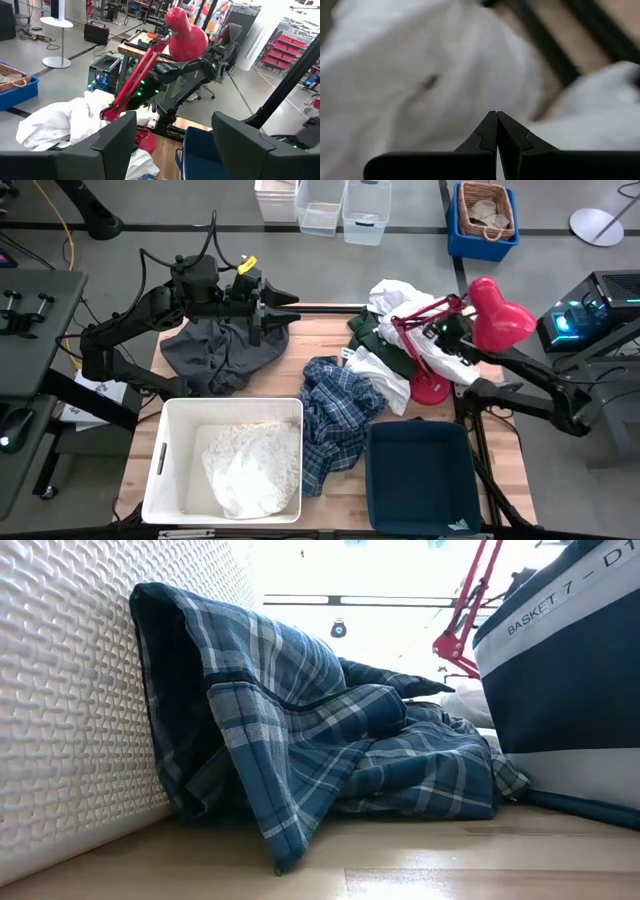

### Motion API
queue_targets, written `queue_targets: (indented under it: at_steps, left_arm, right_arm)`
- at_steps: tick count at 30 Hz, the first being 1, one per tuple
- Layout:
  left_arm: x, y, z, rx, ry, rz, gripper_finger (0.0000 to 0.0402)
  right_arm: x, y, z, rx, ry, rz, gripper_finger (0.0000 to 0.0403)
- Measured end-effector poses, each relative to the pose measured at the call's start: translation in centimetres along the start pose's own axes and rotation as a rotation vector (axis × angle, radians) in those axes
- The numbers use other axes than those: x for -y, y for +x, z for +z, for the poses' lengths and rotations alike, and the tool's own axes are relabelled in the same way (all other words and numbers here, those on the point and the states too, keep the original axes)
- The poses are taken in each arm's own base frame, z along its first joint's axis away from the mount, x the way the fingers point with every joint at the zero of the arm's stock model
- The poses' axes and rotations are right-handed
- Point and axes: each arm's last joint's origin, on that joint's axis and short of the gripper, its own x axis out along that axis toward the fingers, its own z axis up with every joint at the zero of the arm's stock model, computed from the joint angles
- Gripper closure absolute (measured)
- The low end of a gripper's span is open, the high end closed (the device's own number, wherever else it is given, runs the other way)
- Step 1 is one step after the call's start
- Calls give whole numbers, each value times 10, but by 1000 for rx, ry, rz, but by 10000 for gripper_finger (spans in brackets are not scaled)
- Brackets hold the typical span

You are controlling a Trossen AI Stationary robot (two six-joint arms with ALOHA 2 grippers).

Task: Sort clothes
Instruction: Put the white dress into the white bin

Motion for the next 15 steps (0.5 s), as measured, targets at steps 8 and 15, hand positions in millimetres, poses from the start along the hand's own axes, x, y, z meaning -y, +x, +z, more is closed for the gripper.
queue_targets:
  at_steps: [8, 15]
  left_arm:
    - [0, 0, 0, 0, 0, 0, 154]
    - [0, 0, -1, -8, -1, 2, 154]
  right_arm:
    - [-10, 10, 31, -44, -33, 234, 397]
    - [-10, 11, 37, -131, -79, 338, 307]
